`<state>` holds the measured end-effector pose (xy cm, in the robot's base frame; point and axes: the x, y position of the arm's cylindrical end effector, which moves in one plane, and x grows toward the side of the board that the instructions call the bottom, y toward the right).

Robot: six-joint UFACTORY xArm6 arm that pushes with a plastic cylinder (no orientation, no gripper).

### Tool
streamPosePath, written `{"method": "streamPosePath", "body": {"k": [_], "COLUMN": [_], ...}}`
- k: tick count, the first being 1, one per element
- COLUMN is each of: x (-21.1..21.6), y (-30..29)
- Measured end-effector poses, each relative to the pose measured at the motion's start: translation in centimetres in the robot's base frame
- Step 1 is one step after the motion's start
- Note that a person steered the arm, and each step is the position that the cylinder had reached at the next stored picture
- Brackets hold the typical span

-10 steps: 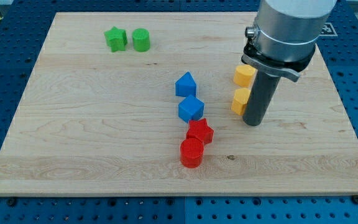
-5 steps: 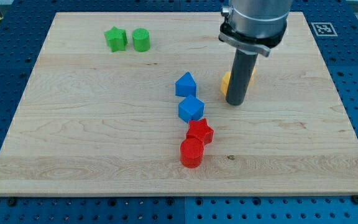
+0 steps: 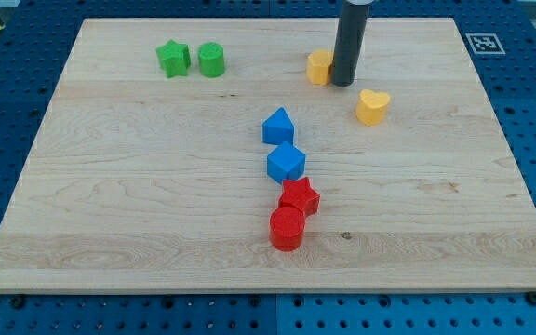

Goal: Move the yellow hexagon to the top center

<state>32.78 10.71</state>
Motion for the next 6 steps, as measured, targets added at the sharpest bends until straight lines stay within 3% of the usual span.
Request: {"method": "streamPosePath", "body": {"k": [1,2,6], "x": [-4.2,-4.9,-1.7], "y": [2.2,2.3,-0.6]}}
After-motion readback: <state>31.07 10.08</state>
